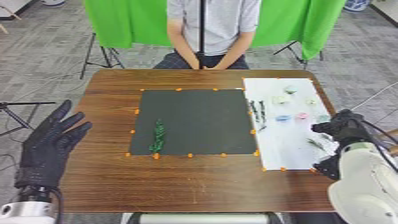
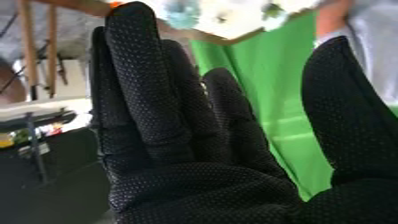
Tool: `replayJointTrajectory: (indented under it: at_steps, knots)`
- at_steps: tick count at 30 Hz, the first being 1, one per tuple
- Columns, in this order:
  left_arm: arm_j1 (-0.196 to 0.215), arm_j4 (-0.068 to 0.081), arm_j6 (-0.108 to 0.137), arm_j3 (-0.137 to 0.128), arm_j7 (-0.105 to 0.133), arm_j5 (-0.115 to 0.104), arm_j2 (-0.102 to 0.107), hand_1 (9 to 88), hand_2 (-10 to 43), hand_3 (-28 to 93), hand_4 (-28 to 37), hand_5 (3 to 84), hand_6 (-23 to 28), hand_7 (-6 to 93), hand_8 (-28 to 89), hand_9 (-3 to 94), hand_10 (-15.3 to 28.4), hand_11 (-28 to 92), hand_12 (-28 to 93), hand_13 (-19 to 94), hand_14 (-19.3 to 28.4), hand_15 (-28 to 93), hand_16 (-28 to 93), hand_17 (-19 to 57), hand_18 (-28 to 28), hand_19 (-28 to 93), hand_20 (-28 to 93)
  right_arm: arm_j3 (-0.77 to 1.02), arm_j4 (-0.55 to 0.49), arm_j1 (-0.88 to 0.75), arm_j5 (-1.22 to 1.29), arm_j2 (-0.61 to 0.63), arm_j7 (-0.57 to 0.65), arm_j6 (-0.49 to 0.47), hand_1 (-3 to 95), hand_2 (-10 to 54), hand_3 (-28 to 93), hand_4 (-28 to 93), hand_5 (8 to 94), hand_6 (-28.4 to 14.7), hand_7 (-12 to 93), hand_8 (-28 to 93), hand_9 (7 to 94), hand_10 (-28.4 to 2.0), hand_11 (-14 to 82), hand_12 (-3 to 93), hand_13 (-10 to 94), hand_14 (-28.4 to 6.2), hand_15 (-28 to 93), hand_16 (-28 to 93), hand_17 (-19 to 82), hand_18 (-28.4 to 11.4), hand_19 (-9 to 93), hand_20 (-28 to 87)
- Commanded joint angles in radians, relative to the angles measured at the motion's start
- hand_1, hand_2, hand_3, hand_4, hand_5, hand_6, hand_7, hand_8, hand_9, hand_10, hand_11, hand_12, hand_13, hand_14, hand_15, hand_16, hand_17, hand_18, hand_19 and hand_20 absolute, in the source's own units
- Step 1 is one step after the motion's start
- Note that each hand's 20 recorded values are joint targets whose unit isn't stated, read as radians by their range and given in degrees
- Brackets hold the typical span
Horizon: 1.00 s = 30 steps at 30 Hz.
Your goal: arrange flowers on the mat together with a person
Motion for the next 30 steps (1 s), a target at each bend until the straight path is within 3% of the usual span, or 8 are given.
replayJointTrajectory:
  at_steps: [1,9,20,25,26,30]
  knots:
    - [-0.001,-0.002,-0.007,0.002,-0.028,0.006,-0.019,21.2,7.8,75,-24.7,30.5,5.3,10.1,-8,28.5,15.3,19,12,19,21.3,42,-5,-9.6,19.0,37,13,0.018,0.035,-0.038,0.031,-0.012,0.053,-0.064,35.1,-2.5,64,-17,47.3,-8.2,7,-9,62.8,-25.9,13.7,14.1,69,-20.9,50,9,46,-25.3,92,-25]
    - [-0.005,-0.001,-0.006,0.003,-0.025,0.002,-0.015,21.1,7.8,75,-24.6,30.5,5.3,10.1,-8,28.5,15.3,19,12,19,21.4,42,-5,-9.6,19.1,37,13,-0.012,0.086,-0.028,0.014,0.007,0.106,-0.104,36.7,-3.7,63,-17,47.3,-8.1,6,-8,63.3,-25.8,13.6,14.1,69,-20.3,51,9,47,-24.9,93,-26]
    - [-0.012,0.001,-0.007,0.006,-0.028,0.002,-0.013,21.1,7.7,75,-24.5,30.6,5.3,10.1,-8,28.5,15.3,19,12,19,21.3,42,-5,-9.6,19.2,37,13,-0.179,0.181,0.082,0.054,0.100,0.155,-0.061,39.4,-5.1,62,-17,50.9,-7.1,5,-8,64.0,-23.5,15.0,14.3,70,-18.8,51,10,48,-23.4,93,-27]
    - [-0.012,0.003,-0.006,0.008,-0.025,-0.002,-0.007,21.1,7.7,75,-24.5,30.6,5.3,10.2,-8,28.5,15.2,19,12,19,21.3,42,-5,-9.6,19.2,37,13,-0.280,0.215,0.152,0.014,0.119,0.168,-0.017,42.2,-5.5,59,-17,55.5,-8.1,3,-8,65.4,-18.8,17.0,14.3,71,-16.2,52,10,49,-21.6,93,-27]
    - [-0.014,0.002,-0.008,0.007,-0.035,0.002,-0.012,21.1,7.7,75,-24.5,30.6,5.3,10.2,-8,28.5,15.2,18,12,19,21.3,42,-5,-9.6,19.2,37,13,-0.296,0.223,0.158,0.001,0.121,0.165,-0.011,42.5,-5.5,59,-18,55.7,-8.1,3,-8,65.7,-18.1,17.1,14.2,71,-15.8,51,10,50,-21.3,92,-27]
    - [-0.014,0.003,-0.010,0.006,-0.038,0.004,-0.014,21.1,7.6,75,-24.6,30.6,5.3,10.1,-8,28.5,15.1,18,12,19,21.4,42,-4,-9.6,19.1,37,13,-0.388,0.257,0.214,-0.078,0.128,0.178,0.019,50.0,-8.3,56,-19,64.4,-6.5,5,-10,73.0,-12.8,18.8,13.1,76,-11.6,50,12,55,-16.8,92,-28]
